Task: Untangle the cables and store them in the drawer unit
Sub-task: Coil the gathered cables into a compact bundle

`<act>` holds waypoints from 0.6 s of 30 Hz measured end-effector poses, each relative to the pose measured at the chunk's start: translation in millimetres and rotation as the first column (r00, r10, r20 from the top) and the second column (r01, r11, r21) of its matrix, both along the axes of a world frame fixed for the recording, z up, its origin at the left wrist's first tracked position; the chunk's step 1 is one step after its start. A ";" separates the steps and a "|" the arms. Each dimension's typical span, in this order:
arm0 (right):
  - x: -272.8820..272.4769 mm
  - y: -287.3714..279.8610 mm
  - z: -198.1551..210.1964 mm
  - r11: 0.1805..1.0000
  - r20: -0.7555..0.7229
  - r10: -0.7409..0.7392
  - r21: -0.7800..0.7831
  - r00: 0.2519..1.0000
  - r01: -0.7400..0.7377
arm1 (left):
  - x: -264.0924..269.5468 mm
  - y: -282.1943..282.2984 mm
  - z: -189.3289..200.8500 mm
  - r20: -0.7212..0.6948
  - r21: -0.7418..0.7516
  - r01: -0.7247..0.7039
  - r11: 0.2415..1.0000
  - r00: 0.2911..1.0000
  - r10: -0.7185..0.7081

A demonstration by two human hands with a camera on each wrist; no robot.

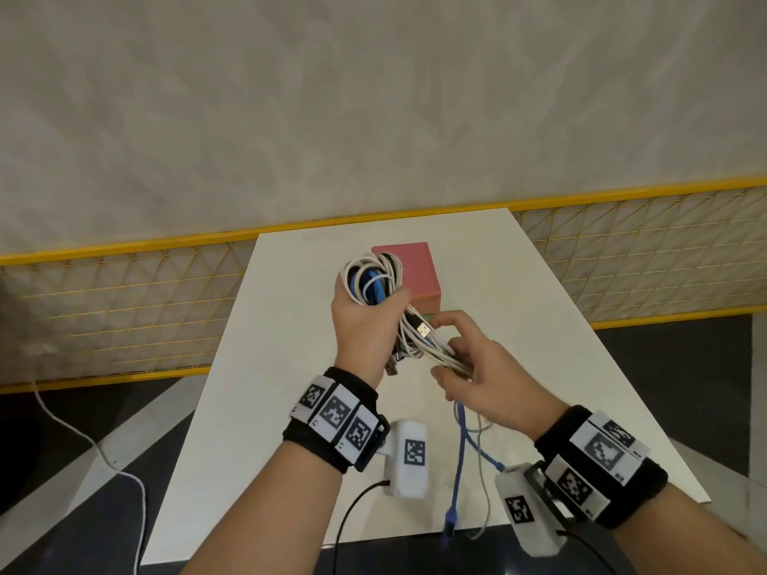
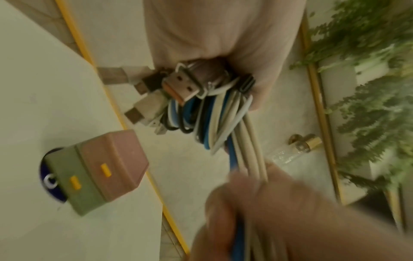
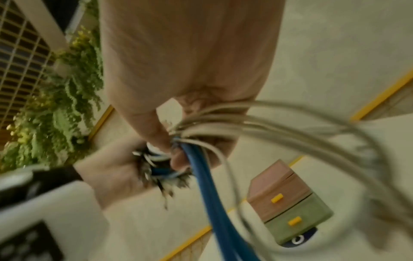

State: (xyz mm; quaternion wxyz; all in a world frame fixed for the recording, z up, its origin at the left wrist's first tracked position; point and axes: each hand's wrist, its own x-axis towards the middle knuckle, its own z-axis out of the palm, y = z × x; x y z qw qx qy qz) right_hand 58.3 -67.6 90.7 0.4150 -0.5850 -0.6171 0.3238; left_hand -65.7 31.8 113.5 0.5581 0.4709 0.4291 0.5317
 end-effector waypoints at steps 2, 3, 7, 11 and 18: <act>4.1 -2.5 -15.3 0.999 0.123 -0.004 -0.037 0.992 0.008 | -4.3 3.8 10.5 -0.015 0.071 -0.017 0.997 1.000 0.018; 6.5 -2.2 -23.6 0.996 0.176 0.001 -0.086 0.984 0.015 | -6.0 4.9 15.2 -0.018 0.103 -0.022 0.994 1.000 0.024; 9.9 6.1 -26.3 0.991 0.274 0.019 -0.135 0.962 0.019 | -10.2 3.3 27.2 -0.054 0.188 0.003 0.982 0.999 0.007; -12.6 28.6 -8.2 0.996 -0.158 -0.029 -0.082 0.987 0.016 | -6.3 -7.0 33.1 -0.097 0.250 0.090 0.964 0.993 -0.067; -33.2 21.9 -43.3 0.973 -0.127 0.003 -0.229 0.992 -0.032 | -29.2 3.0 41.5 -0.087 0.243 0.042 0.969 0.996 -0.022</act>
